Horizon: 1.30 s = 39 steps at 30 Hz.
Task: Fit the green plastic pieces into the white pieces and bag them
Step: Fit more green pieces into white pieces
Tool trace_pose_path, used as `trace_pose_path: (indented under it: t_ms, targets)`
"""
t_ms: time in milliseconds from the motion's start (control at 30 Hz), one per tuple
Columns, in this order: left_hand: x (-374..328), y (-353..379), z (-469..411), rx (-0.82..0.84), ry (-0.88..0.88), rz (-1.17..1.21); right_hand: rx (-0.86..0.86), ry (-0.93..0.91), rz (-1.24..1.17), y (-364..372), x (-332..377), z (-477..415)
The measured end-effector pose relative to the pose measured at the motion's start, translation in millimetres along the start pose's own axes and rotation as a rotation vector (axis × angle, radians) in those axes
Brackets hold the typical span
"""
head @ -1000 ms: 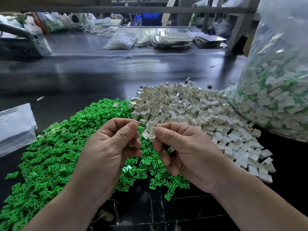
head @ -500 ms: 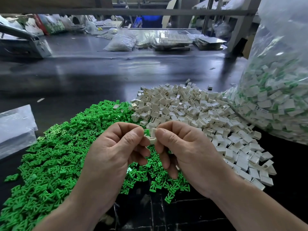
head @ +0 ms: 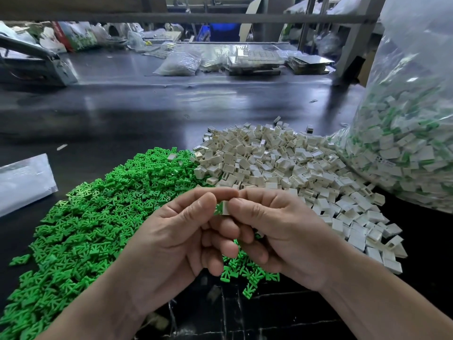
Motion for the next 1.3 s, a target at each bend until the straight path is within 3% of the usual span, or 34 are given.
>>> trace_pose_path:
  t_ms: [167, 400, 867, 1033, 1200, 1300]
  targets:
    - [6, 0, -3, -0.069, -0.088, 0.026, -0.011, 0.03, 0.061, -2, -3, 0]
    - [5, 5, -3, -0.085, 0.009, 0.081, -0.034, 0.047, -0.078, 1, -5, 0]
    - [2, 5, -2, -0.146, -0.03, 0.017, -0.039, 0.059, -0.057, 6, -7, 1]
    - [3, 7, -4, -0.245, 0.006, -0.043, -0.097, 0.058, -0.099, 8, -10, -2]
    - [0, -2, -5, -0.285, 0.053, -0.261, -0.156, 0.057, -0.065, 6, -11, -3]
    - [-4, -17, -2, -0.427, 0.105, -0.564, -0.173, 0.06, -0.164, 2, -8, -4]
Point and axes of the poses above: each hand's wrist, its own z-axis away from the middle knuckle, its own y-axis out of the palm, x = y × z, the point moved 4 cm from there along -z, towards the middle knuckle, and after that the axes turned 15 degrees about -z, right-handed, at the moved point
